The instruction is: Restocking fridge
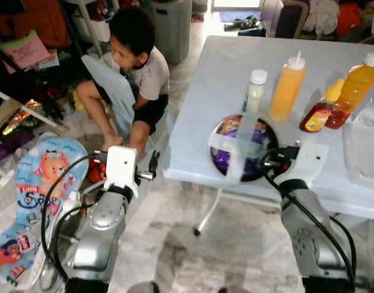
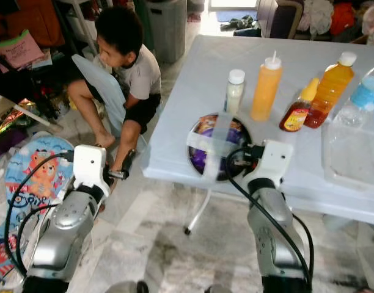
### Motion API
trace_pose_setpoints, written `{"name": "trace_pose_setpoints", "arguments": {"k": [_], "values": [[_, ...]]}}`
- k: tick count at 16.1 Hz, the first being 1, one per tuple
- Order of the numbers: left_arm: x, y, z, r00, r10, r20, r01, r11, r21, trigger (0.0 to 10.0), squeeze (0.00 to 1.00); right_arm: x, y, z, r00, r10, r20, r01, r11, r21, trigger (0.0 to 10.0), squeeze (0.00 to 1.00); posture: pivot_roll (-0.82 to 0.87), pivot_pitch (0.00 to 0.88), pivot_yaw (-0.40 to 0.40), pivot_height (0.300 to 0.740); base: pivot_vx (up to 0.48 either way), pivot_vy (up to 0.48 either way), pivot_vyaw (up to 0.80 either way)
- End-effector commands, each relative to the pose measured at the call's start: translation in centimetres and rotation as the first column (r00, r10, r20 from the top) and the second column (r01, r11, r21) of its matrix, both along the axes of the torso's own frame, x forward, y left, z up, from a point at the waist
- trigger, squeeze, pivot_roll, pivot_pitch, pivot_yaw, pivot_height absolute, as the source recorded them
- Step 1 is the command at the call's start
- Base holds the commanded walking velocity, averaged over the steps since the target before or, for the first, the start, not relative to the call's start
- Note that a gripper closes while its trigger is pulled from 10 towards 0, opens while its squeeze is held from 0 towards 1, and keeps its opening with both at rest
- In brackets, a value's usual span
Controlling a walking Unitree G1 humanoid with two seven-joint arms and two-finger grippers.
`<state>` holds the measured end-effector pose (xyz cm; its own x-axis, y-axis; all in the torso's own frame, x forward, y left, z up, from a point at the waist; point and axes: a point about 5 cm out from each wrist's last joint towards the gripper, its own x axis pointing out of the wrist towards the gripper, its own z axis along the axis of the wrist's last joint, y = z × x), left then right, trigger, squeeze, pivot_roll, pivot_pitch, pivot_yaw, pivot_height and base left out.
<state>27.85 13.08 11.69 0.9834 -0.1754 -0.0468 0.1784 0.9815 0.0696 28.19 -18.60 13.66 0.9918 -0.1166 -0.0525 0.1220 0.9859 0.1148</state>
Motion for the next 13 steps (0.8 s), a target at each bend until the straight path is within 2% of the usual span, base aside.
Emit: {"name": "trace_pose_setpoints", "arguments": {"k": [1, 2, 3, 5, 7, 9, 10, 11, 12, 13], "values": [[0.5, -0.2, 0.8, 0.999, -0.009, 0.038, 0.009, 1.000, 0.016, 10.0, 0.00, 0.5, 0.2, -0.1, 1.000, 0.028, -0.006, -0.028, 1.000, 0.014, 10.0, 0.00, -0.05, 0.001, 0.046, 0.740, 0.000, 0.000, 0.00], [0.7, -0.1, 0.9, 0.999, -0.005, 0.042, 0.004, 1.000, 0.013, 10.0, 0.00, 0.7, 0.9, 0.5, 0.992, 0.116, 0.045, -0.119, 0.989, 0.087, 10.0, 0.00, -0.05, 0.001, 0.046, 0.740, 0.000, 0.000, 0.00], [0.9, 0.0, 0.9, 0.999, 0.002, 0.043, -0.002, 1.000, 0.015, 10.0, 0.00, 1.0, 0.5, 0.9, 0.998, 0.054, 0.044, -0.051, 0.996, -0.069, 10.0, 0.00, -0.05, 0.003, 0.046, 0.740, 0.000, 0.000, 0.00], [1.0, 0.0, 1.0, 0.999, 0.006, 0.046, -0.006, 1.000, 0.015, 10.0, 0.00, 1.0, 0.7, 1.1, 0.995, 0.076, 0.065, -0.075, 0.997, -0.012, 10.0, 0.00, -0.05, 0.017, 0.046, 0.740, 0.000, 0.000, 0.00], [0.8, -0.2, 0.9, 0.999, 0.002, 0.048, -0.002, 1.000, 0.012, 10.0, 0.00, 1.1, 0.6, 0.7, 0.997, 0.058, 0.042, -0.056, 0.998, -0.041, 10.0, 0.00, -0.05, 0.013, 0.045, 0.740, 0.000, 0.000, 0.00], [0.7, -0.5, 0.7, 0.999, -0.007, 0.041, 0.007, 1.000, 0.009, 10.0, 0.00, 1.4, 1.6, 0.6, 0.995, 0.066, 0.072, -0.066, 0.998, 0.005, 10.0, 0.00, -0.05, 0.013, 0.046, 0.740, 0.000, 0.000, 0.00], [0.7, -0.6, 0.7, 0.999, -0.013, 0.040, 0.012, 1.000, 0.007, 10.0, 0.00, 1.6, 2.1, 1.0, 0.991, 0.103, 0.084, -0.105, 0.994, 0.020, 10.0, 0.00, -0.06, 0.014, 0.046, 0.740, 0.000, 0.000, 0.00], [0.9, -0.7, 0.7, 0.999, -0.014, 0.042, 0.014, 1.000, 0.006, 10.0, 0.00, 1.8, 2.3, 1.2, 0.986, 0.134, 0.104, -0.141, 0.988, 0.067, 1.1, 0.00, -0.06, 0.013, 0.045, 0.740, 0.000, 0.000, 0.00], [0.9, -0.7, 0.7, 0.999, -0.014, 0.043, 0.014, 1.000, 0.005, 10.0, 0.00, 1.9, 2.2, 1.2, 0.987, 0.127, 0.099, -0.136, 0.987, 0.088, 0.0, 0.00, -0.06, 0.012, 0.045, 0.740, -0.247, 0.000, 0.00], [0.9, -0.8, 0.8, 0.999, -0.014, 0.045, 0.014, 1.000, 0.004, 10.0, 0.00, 2.3, 2.1, 1.4, 0.989, 0.119, 0.093, -0.124, 0.991, 0.056, 10.0, 0.00, -0.06, 0.014, 0.043, 0.740, -0.251, 0.000, 0.00]]}}
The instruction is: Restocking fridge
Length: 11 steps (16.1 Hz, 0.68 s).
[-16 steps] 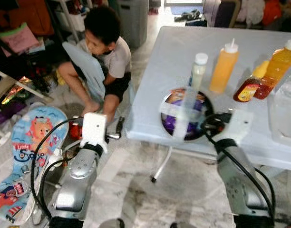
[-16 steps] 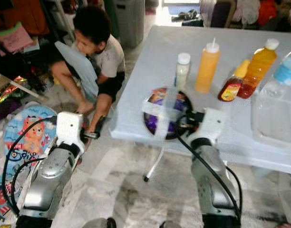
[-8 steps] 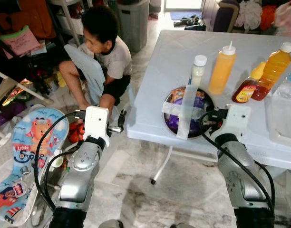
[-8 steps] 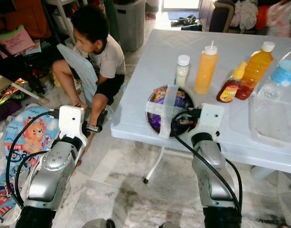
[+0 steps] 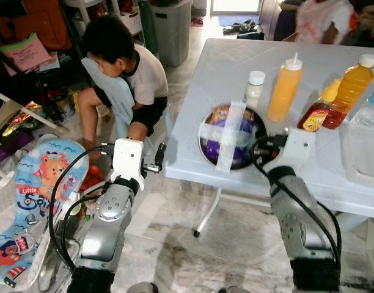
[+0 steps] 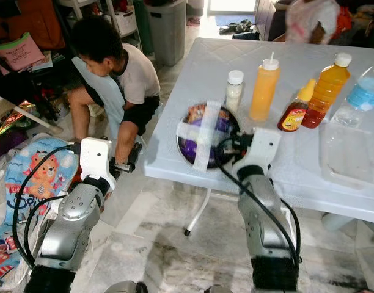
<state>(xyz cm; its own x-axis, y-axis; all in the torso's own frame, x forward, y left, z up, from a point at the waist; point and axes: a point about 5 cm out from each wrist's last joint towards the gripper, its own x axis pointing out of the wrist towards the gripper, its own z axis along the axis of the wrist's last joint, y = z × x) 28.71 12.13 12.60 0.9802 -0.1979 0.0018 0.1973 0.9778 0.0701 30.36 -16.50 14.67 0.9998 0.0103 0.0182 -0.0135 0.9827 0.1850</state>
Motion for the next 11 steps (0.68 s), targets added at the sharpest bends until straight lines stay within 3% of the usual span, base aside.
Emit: {"name": "trace_pose_setpoints", "arguments": {"k": [1, 4, 7, 9, 11], "values": [[0.1, 0.2, -0.1, 1.000, 0.009, -0.002, -0.009, 1.000, 0.011, 10.0, 0.00, 0.2, 0.1, 0.4, 1.000, 0.004, 0.003, -0.004, 1.000, -0.015, 10.0, 0.00, -0.06, 0.014, 0.043, 0.740, -0.259, 0.000, 0.00], [0.0, 0.1, -0.3, 1.000, 0.006, -0.008, -0.006, 1.000, 0.012, 10.0, 0.00, 0.7, 0.3, 0.2, 1.000, -0.002, -0.013, 0.002, 0.999, -0.041, 10.0, 0.00, -0.06, 0.014, 0.042, 0.740, -0.309, 0.000, 0.00], [0.0, -0.2, -0.3, 1.000, -0.001, -0.003, 0.001, 1.000, 0.011, 10.0, 0.00, 0.8, 0.4, 1.1, 0.998, 0.046, 0.053, -0.044, 0.998, -0.033, 10.0, 0.00, -0.06, 0.010, 0.041, 0.740, 0.000, 0.000, 0.00], [0.2, -0.3, -0.2, 1.000, -0.006, 0.004, 0.006, 1.000, 0.014, 10.0, 0.00, 1.5, 0.0, 1.9, 0.994, 0.057, 0.093, -0.047, 0.993, -0.112, 10.0, 0.00, -0.06, 0.000, 0.039, 0.740, -0.122, 0.000, 0.00], [0.5, -0.2, 0.0, 1.000, -0.006, 0.014, 0.006, 1.000, 0.018, 10.0, 0.00, 2.1, -0.2, 2.8, 0.988, 0.091, 0.126, -0.075, 0.989, -0.130, 10.0, 0.00, -0.06, 0.000, 0.035, 0.740, 0.000, 0.000, 0.00]]}}
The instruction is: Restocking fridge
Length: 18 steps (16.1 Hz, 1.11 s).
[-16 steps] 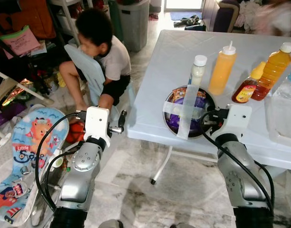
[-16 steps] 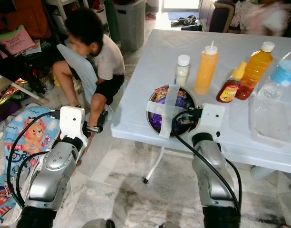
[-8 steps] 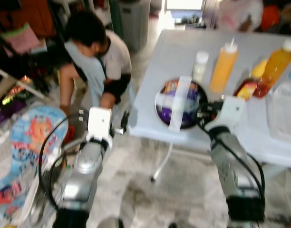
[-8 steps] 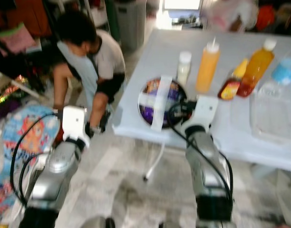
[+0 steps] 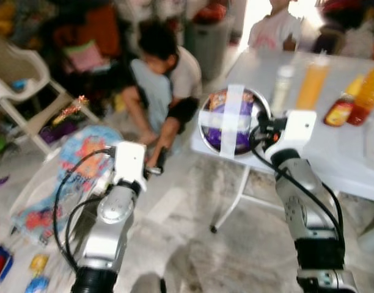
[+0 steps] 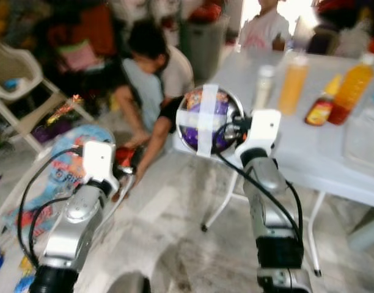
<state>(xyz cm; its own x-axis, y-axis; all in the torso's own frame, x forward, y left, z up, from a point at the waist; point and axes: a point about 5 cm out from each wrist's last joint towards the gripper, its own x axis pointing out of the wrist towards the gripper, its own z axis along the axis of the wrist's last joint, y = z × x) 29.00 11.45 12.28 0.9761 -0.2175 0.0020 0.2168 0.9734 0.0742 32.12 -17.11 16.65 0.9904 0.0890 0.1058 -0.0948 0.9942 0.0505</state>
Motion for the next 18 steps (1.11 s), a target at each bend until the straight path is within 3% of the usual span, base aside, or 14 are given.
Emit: {"name": "trace_pose_setpoints", "arguments": {"k": [1, 3, 7, 9, 11, 16, 18], "values": [[0.2, 0.6, 0.4, 1.000, 0.017, 0.017, -0.017, 1.000, 0.016, 10.0, 0.00, 0.3, 0.4, 1.0, 0.999, 0.030, 0.043, -0.030, 1.000, -0.008, 10.0, 0.00, -0.05, 0.000, 0.033, 0.740, 0.000, 0.000, 0.80], [0.0, 1.0, 0.3, 0.999, 0.025, 0.020, -0.026, 0.999, 0.023, 10.0, 0.00, 0.0, 0.5, 0.7, 0.999, 0.039, 0.036, -0.039, 0.999, 0.003, 10.0, 0.00, -0.05, 0.000, 0.030, 0.740, 0.000, 0.000, 0.80], [-0.8, 2.6, 0.1, 0.988, 0.152, 0.022, -0.153, 0.988, 0.026, 10.0, 0.00, -1.8, 1.0, -0.4, 0.999, 0.049, 0.012, -0.049, 0.998, 0.038, 10.0, 0.00, -0.03, 0.000, 0.030, 0.740, 0.000, 0.000, 0.80], [-1.1, 4.2, 0.8, 0.973, 0.219, 0.071, -0.223, 0.973, 0.051, 10.0, 0.00, -2.9, 0.7, 0.1, 0.998, 0.032, 0.051, -0.030, 0.999, -0.040, 10.0, 0.00, -0.04, 0.000, 0.034, 0.740, 0.000, 0.000, 0.80], [-1.5, 4.9, 0.8, 0.968, 0.243, 0.064, -0.246, 0.968, 0.049, 10.0, 0.00, -3.4, -0.1, -0.5, 0.999, 0.001, 0.034, 0.000, 0.998, -0.055, 10.0, 0.00, -0.04, 0.000, 0.037, 0.740, 0.000, 0.000, 0.80], [-2.2, 4.1, -0.4, 0.977, 0.214, 0.017, -0.215, 0.973, 0.081, 10.0, 0.00, -3.4, -0.2, -1.7, 0.999, -0.046, -0.016, 0.045, 0.998, -0.033, 10.0, 0.00, -0.03, 0.000, 0.052, 0.740, 0.000, 0.000, 0.80], [-2.8, 4.1, -1.3, 0.982, 0.189, -0.019, -0.187, 0.978, 0.088, 10.0, 0.00, -4.2, 0.0, -3.5, 0.996, -0.065, -0.066, 0.066, 0.998, 0.014, 10.0, 0.00, -0.05, 0.000, 0.077, 0.740, 0.000, 0.000, 0.80]]}}
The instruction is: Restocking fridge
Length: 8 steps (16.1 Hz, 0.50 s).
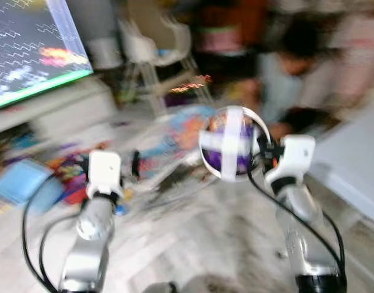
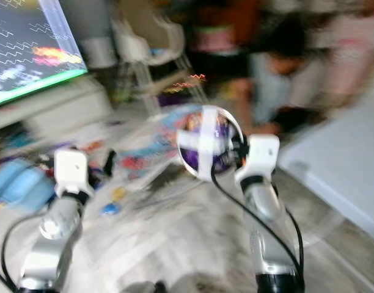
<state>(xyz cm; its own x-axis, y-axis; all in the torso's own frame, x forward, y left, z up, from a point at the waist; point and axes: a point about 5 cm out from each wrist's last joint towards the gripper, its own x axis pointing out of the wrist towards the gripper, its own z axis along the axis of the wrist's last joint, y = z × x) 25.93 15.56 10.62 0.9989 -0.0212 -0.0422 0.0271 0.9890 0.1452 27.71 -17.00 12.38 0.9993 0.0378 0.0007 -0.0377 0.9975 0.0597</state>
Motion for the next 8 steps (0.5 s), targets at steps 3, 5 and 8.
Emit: {"name": "trace_pose_setpoints", "arguments": {"k": [3, 5, 8], "values": [[0.4, -0.1, 0.2, 1.000, -0.028, 0.002, 0.028, 1.000, 0.005, 10.0, 0.00, 0.3, -0.1, 0.4, 0.999, -0.042, 0.026, 0.040, 0.998, 0.056, 10.0, 0.00, -0.04, 0.000, 0.057, 0.740, 0.000, 0.000, 0.80], [0.9, -0.8, 0.7, 0.998, -0.052, 0.031, 0.052, 0.999, 0.005, 10.0, 0.00, 0.7, -0.1, 1.2, 0.998, -0.029, 0.058, 0.026, 0.998, 0.049, 10.0, 0.00, -0.03, 0.000, 0.046, 0.740, 0.000, 0.000, 0.80], [1.5, -0.6, 0.8, 0.999, -0.031, 0.033, 0.031, 0.999, 0.006, 10.0, 0.00, 1.4, 0.0, 1.5, 0.998, 0.000, 0.064, -0.003, 0.999, 0.054, 10.0, 0.00, -0.02, 0.000, 0.026, 0.740, -0.261, 0.000, 0.80]]}}
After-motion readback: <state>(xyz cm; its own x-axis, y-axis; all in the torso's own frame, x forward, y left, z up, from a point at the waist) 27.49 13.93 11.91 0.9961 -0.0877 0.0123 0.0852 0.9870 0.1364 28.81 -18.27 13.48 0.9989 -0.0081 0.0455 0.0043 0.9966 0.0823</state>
